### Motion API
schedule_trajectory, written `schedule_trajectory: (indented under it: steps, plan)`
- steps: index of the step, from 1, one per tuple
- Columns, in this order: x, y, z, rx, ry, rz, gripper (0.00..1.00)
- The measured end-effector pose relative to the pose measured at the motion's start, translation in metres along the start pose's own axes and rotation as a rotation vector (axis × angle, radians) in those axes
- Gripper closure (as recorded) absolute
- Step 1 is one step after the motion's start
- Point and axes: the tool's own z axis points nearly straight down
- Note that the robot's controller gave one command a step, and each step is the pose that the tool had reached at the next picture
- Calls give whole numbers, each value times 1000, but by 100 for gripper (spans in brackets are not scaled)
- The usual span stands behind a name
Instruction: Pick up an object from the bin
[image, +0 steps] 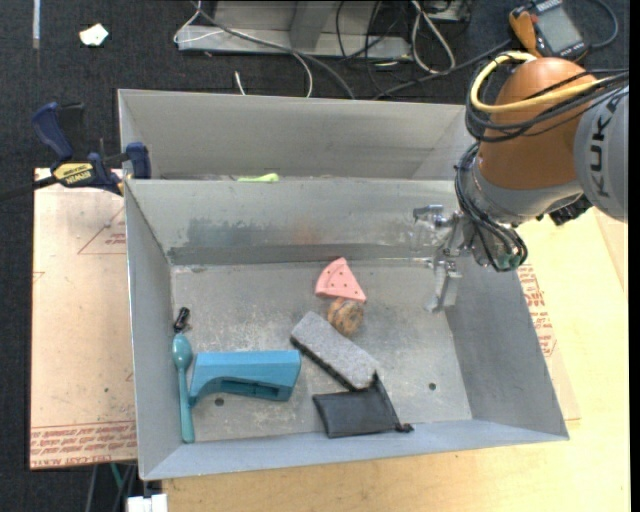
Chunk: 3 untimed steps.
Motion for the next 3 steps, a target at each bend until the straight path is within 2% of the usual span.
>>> schedule_trajectory:
  steps: [1,2,3]
  plan:
    - [-1,0,-5,1,-8,-2,0]
    - [17,24,65,1,-10,-19,0]
    - [42,96,135,-1,-16,77,0]
